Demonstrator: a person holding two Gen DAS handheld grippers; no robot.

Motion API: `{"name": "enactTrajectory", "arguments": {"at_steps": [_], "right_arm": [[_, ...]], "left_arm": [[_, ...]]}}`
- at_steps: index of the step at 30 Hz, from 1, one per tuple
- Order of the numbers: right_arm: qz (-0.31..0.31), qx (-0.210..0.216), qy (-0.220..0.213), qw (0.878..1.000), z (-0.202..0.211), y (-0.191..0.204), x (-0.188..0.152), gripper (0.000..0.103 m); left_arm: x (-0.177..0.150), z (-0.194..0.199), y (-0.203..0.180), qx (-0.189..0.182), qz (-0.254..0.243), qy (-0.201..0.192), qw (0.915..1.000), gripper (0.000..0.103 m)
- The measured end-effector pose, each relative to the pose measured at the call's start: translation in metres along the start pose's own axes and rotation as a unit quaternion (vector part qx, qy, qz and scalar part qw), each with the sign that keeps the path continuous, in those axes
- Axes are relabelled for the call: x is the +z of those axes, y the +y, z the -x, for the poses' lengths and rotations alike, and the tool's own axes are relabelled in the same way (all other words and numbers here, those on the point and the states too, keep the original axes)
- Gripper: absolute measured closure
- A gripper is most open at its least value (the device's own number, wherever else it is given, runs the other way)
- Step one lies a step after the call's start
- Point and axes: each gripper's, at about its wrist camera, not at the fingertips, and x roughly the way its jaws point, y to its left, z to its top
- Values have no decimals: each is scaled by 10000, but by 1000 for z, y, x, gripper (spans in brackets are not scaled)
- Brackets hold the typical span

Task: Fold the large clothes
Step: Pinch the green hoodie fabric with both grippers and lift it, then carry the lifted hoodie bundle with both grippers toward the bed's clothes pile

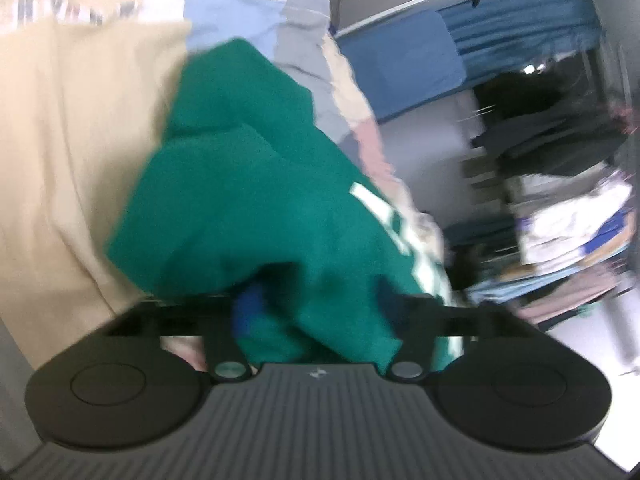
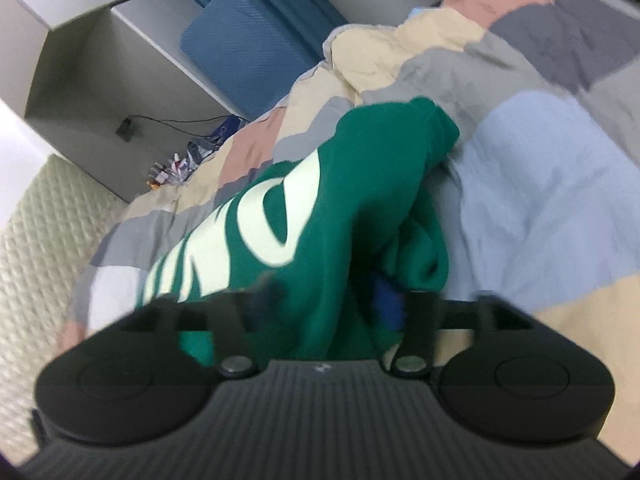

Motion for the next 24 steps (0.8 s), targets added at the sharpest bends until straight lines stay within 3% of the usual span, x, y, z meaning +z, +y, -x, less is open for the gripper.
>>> {"name": "enactTrajectory", "arguments": {"at_steps": [7, 12, 17, 24], "right_arm": [[-841, -90, 244, 9961, -12, -21, -13, 12], [-922, 114, 9, 9957, -34, -30, -8, 10], [-1026, 572, 61, 9931, -57, -42, 2, 7], [-1054, 1323, -270, 9852, -46, -30, 13, 7]], "left_arm": [[-15, 5, 5, 179, 244, 97, 9995, 12], [-12, -14, 22, 626, 532, 128, 9965, 6], [0, -34, 33, 267, 785, 32, 9965, 6], [4, -32, 35, -520, 952, -244, 9938, 6]]}}
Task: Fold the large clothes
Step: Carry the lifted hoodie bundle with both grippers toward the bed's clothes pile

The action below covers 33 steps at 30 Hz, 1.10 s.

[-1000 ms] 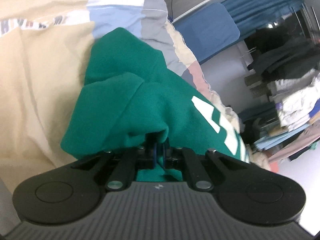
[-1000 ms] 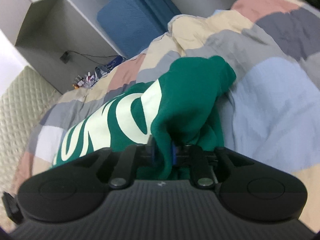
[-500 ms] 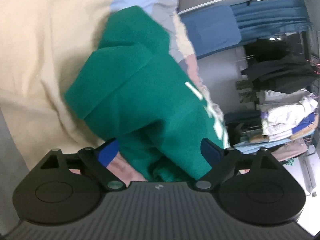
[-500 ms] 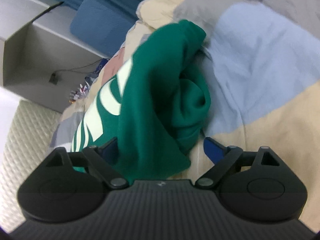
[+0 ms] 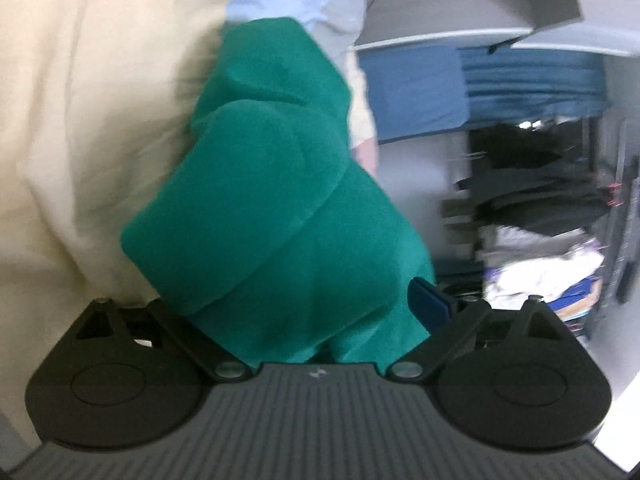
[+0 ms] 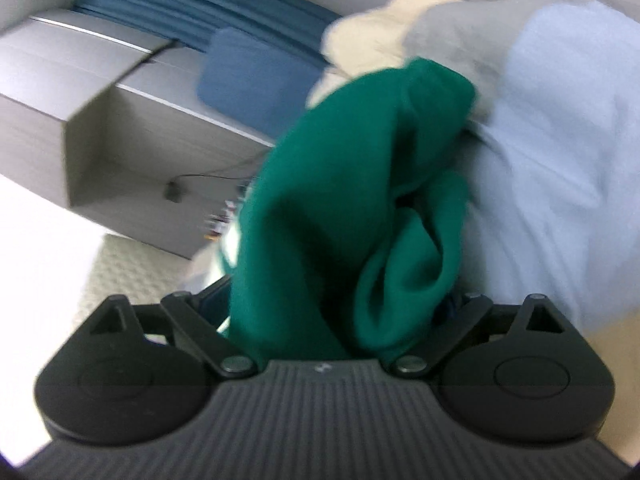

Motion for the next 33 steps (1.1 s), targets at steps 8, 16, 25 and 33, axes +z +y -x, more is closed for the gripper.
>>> {"name": "enactTrajectory", "arguments": {"at_steps": [8, 16, 25, 33], "right_arm": [[-198, -408, 3, 9990, -16, -7, 2, 7], [185, -666, -20, 9976, -46, 1, 0, 19], [991, -278, -53, 9947, -27, 31, 6, 60], [1609, 15, -363, 9863, 9, 67, 16, 64]], "left_arm": [[5, -21, 12, 33, 318, 27, 9995, 2], [5, -27, 12, 13, 142, -22, 9999, 1], [-1, -25, -7, 160, -601, -123, 9980, 61], [-15, -14, -39, -168, -1170, 127, 9929, 70]]}}
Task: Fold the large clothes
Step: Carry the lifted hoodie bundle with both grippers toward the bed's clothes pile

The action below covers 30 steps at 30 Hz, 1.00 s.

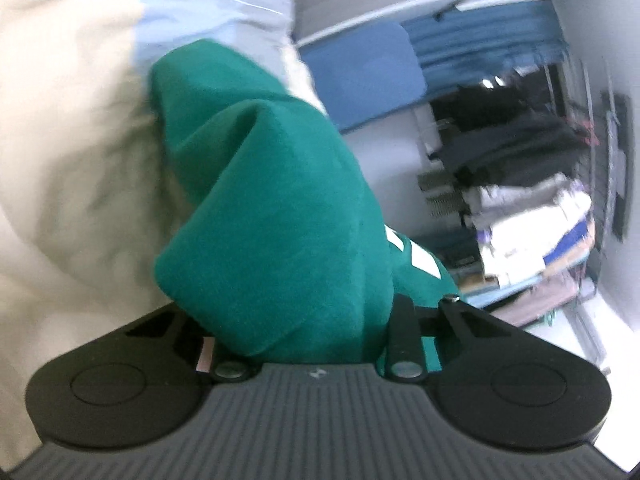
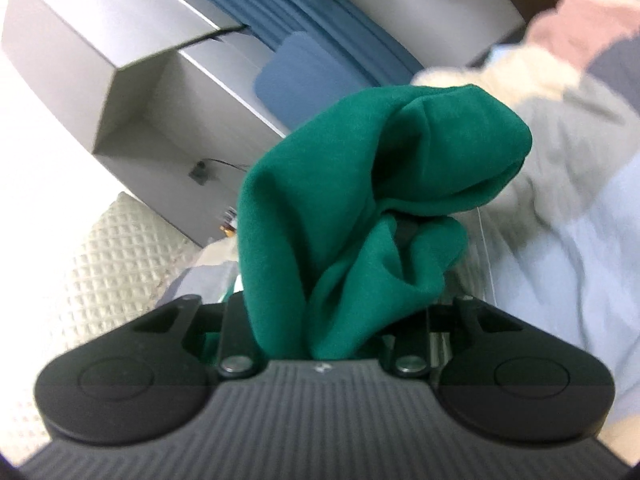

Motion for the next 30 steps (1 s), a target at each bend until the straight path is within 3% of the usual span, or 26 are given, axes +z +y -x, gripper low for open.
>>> {"name": "enactTrajectory", "arguments": {"at_steps": [6, 12, 22, 30], "right_arm": [[269, -16, -301, 9992, 52, 8, 32, 64], [317, -76, -723, 9969, 130, -1, 63, 64], [381, -541, -1519, 9862, 275, -33, 106, 64], [162, -1036, -1879, 9766, 351, -91, 105, 64]], "left_arm": [[-21, -7, -50, -306, -435, 302, 9981, 70], [-63, -20, -110, -649, -793, 542, 9933, 70], [-172, -76, -218, -1129, -1218, 1074, 9802, 70], [-266, -140, -269, -1252, -1412, 1606, 9688, 70]]}}
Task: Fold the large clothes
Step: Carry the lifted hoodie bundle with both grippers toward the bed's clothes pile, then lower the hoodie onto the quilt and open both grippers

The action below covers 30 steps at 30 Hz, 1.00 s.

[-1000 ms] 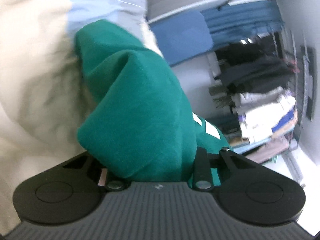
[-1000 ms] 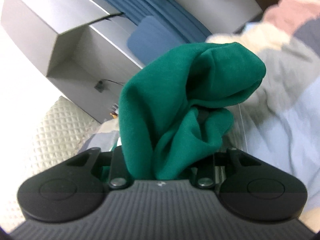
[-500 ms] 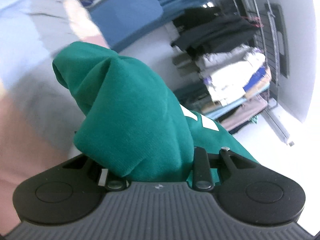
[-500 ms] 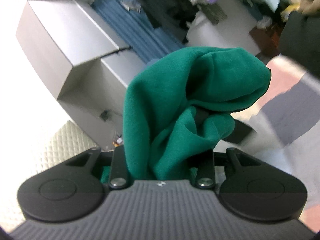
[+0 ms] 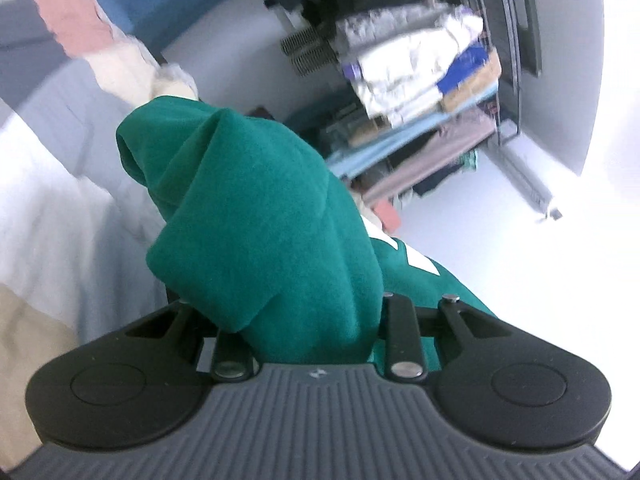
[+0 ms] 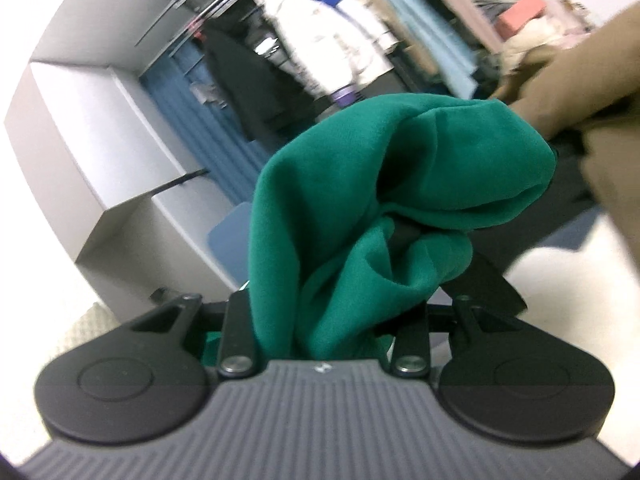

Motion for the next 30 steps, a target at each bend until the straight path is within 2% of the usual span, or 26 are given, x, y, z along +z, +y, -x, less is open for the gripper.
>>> {"name": "enactTrajectory", "arguments": {"at_steps": [5, 10, 15, 18, 27, 30], "right_arm": [[-88, -339, 44, 9994, 14, -44, -5, 64], [-371, -493, 168, 9980, 21, -84, -34, 64], [-425, -462, 280, 9976, 25, -108, -60, 64], [-523, -466, 272, 9972, 28, -113, -74, 64], [-968, -628, 164, 9932, 41, -144, -112, 62], [-1056, -653, 130, 9922, 41, -148, -117, 61]], "left_arm": [[-38, -45, 8, 93, -30, 341, 9994, 70], [-68, -73, 29, 230, -160, 609, 9977, 70], [-85, -68, 63, 317, -139, 673, 9971, 70], [-90, -66, 72, 389, -354, 595, 9968, 69], [-96, -66, 86, 614, -772, 696, 9927, 61], [-94, -65, 85, 667, -742, 762, 9921, 59]]}}
